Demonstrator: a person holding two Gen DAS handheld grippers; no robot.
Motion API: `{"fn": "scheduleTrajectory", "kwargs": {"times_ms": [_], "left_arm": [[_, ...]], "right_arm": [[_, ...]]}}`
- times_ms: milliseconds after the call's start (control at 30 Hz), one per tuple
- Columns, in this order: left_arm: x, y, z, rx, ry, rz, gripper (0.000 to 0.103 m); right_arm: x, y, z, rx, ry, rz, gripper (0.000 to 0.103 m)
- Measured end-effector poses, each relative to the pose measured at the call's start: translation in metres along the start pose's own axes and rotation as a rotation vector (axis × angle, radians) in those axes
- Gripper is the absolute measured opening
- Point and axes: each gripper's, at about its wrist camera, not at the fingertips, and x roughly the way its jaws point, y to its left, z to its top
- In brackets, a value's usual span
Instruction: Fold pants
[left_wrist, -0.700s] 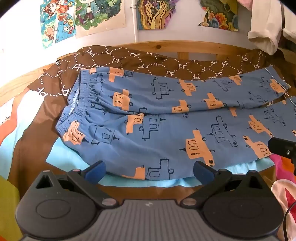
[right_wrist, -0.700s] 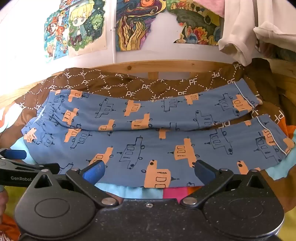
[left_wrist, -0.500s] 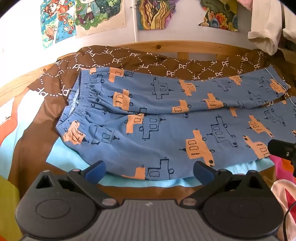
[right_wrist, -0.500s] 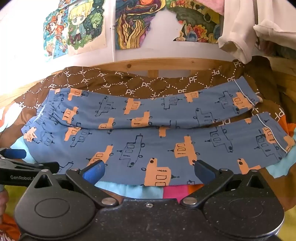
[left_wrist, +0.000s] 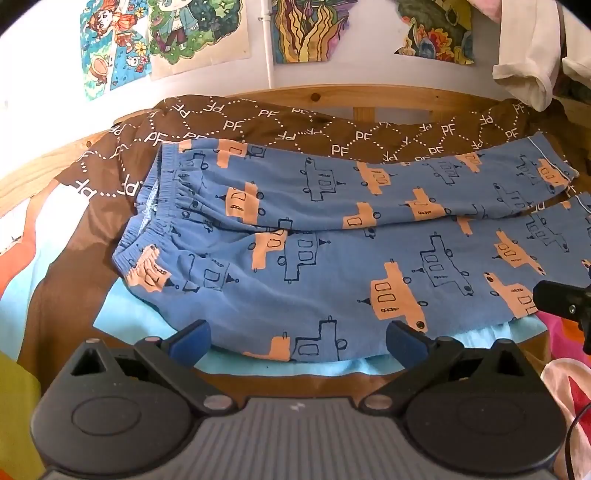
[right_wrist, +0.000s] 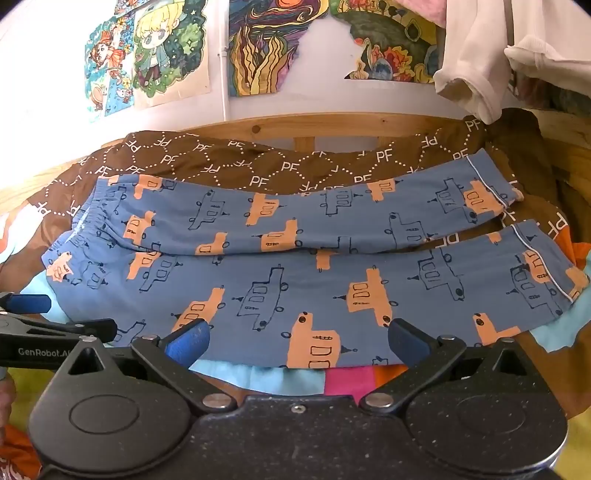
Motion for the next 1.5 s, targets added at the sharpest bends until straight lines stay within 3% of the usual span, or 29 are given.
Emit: {"fn": "scheduleTrajectory", "kwargs": {"times_ms": [1500], "left_arm": [[0.0037,-0.0004,-0.0015,0.004,0.006,-0.006,0.103]], "right_arm": [[0.001,-0.0009,-0.0003,0.01,0.011,0.006,0.102]]}}
